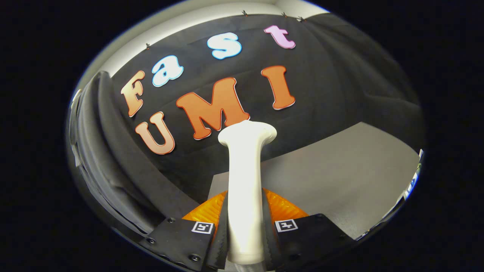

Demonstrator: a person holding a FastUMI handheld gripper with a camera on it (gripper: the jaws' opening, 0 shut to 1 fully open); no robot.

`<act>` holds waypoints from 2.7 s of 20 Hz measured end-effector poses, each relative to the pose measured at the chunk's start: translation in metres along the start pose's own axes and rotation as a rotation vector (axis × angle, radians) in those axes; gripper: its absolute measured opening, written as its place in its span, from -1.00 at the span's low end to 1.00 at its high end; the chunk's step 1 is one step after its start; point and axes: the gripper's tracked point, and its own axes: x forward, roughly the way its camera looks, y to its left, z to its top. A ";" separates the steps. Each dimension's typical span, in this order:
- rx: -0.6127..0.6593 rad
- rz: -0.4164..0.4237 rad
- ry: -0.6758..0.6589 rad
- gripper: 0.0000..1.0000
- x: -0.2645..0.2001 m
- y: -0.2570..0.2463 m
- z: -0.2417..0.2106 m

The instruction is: Iron the clothes twice with a garment steamer, once on the left side and once on the right side.

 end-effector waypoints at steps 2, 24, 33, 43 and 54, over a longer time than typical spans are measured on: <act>0.012 -0.011 -0.076 -0.09 -0.036 0.007 0.001; -0.148 0.011 -0.526 -0.10 -0.275 0.202 -0.058; -0.204 0.099 -0.490 -0.11 -0.237 0.266 -0.081; -0.223 0.084 -0.469 -0.10 -0.184 0.290 -0.087; -0.242 0.043 -0.445 -0.10 -0.153 0.287 -0.104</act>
